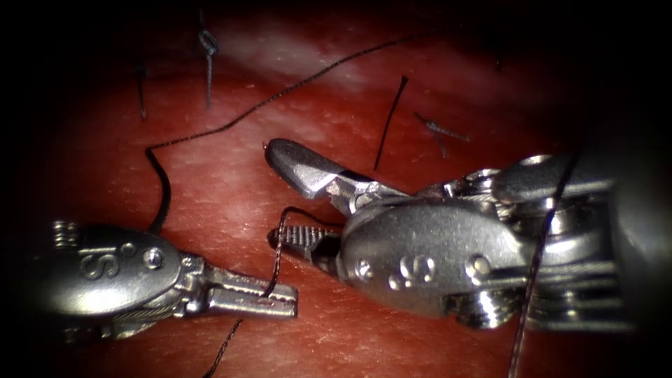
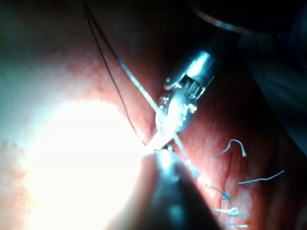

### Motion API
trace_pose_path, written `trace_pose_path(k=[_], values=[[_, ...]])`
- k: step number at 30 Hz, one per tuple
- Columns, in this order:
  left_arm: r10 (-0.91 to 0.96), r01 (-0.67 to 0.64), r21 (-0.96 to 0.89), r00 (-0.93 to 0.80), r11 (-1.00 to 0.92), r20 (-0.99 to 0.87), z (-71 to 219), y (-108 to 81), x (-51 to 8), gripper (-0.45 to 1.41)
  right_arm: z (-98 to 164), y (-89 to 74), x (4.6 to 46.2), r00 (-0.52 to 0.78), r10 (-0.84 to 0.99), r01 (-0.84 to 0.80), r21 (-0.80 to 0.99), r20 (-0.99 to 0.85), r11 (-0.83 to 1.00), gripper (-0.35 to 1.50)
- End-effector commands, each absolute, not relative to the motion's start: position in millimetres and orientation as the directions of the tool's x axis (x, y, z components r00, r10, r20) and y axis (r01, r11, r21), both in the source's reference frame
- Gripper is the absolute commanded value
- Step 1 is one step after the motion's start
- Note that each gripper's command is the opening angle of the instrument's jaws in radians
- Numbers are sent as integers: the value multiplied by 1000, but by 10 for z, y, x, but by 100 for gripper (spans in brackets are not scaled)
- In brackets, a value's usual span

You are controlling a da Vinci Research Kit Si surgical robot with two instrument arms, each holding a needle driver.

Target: Wound Closure

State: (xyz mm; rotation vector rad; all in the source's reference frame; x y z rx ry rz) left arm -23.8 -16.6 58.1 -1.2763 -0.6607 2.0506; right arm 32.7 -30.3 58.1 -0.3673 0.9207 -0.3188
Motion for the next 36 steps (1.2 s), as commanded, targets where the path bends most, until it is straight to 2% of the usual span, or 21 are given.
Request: trace_pose_path(k=[1, 2, 5, 11, 15, 17, 18, 21, 28, 34, 36], values=[[730, -243, -694, -335, -678, -596, 586, -168, -243, -45, 585, -308, 333, 545, -426, 108, -444, -722, 890, 21], [730, -243, -694, -335, -678, -596, 586, -168, -243, -45, 583, -311, 332, 527, -433, 111, -446, -731, 888, -35], [730, -243, -694, -335, -678, -596, 586, -168, -243, -45, 576, -307, 331, 521, -439, 168, -417, -732, 894, -35], [730, -243, -694, -335, -677, -595, 585, -167, -244, -45, 567, -299, 316, 542, -433, 126, -440, -720, 889, -35], [732, -250, -693, -333, -676, -594, 585, -166, -247, 4, 576, -292, 299, 603, -422, 118, -448, -677, 886, -35], [734, -256, -692, -332, -675, -592, 584, -165, -252, 44, 583, -288, 290, 625, -402, 97, -444, -669, 891, -35], [735, -264, -690, -331, -674, -592, 584, -165, -253, 57, 588, -286, 284, 640, -377, 68, -439, -669, 896, -35], [737, -290, -680, -329, -674, -591, 585, -164, -259, 89, 599, -278, 268, 672, -312, 2, -419, -672, 908, -35], [734, -321, -673, -444, -666, -514, 591, -191, -269, 104, 616, -266, 238, 715, -253, -56, -413, -652, 909, -35], [748, -331, -685, -440, -650, -497, 603, -195, -272, 99, 615, -267, 240, 710, -252, -59, -411, -658, 910, -35], [758, -348, -693, -465, -631, -457, 608, -203, -270, 91, 614, -267, 241, 704, -254, -57, -409, -664, 911, -35]])
